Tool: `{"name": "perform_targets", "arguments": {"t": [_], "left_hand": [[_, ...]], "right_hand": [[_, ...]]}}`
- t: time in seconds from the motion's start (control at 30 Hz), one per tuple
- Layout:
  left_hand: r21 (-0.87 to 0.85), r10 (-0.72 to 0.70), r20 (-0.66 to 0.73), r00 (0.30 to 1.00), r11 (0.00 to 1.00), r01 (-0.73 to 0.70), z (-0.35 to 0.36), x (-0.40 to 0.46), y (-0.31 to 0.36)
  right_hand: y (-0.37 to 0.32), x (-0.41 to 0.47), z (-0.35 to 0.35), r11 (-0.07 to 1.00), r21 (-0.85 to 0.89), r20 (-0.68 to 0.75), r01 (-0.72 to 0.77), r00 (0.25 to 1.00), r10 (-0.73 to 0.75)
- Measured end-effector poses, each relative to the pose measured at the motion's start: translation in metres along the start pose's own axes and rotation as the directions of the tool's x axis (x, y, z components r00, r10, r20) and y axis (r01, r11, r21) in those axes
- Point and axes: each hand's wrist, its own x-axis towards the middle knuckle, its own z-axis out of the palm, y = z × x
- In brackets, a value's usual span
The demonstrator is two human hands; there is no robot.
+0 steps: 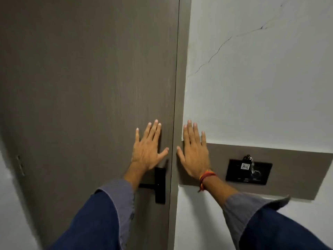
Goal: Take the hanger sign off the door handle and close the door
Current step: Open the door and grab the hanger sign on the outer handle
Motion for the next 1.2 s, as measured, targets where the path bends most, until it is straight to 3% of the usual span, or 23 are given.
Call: {"name": "perform_targets", "arguments": {"t": [0.23,0.43,0.67,0.77,0.9,1.03,1.2], "left_hand": [[0.008,-0.107,0.183,0.977,0.994,0.107,0.084,-0.081,-0.004],[0.064,-0.226,0.341,0.912,0.974,0.217,0.119,-0.118,0.013],[0.11,-0.294,0.373,0.88,0.956,0.273,0.146,-0.122,0.019],[0.076,-0.363,0.352,0.863,0.93,0.36,0.154,-0.118,0.023],[-0.179,-0.501,0.354,0.79,0.792,0.583,0.166,-0.118,0.027],[-0.344,-0.562,0.365,0.742,0.659,0.669,0.174,-0.118,0.03],[-0.544,-0.618,0.45,0.645,0.384,0.747,0.184,-0.122,0.036]], "right_hand": [[-0.009,-0.049,0.069,0.996,-0.091,-0.013,0.009,1.0,-0.011],[-0.009,-0.056,0.102,0.985,-0.171,-0.083,-0.005,0.997,-0.009],[0.003,-0.051,0.128,0.981,-0.196,-0.214,0.008,0.976,-0.05],[0.003,-0.049,0.137,0.98,-0.199,-0.251,0.002,0.966,-0.053],[0.005,-0.048,0.143,0.979,-0.203,-0.274,0.004,0.96,-0.061],[0.002,-0.048,0.144,0.978,-0.21,-0.28,-0.009,0.959,-0.052],[-0.001,-0.048,0.147,0.981,-0.191,-0.287,-0.014,0.957,-0.042]]}}
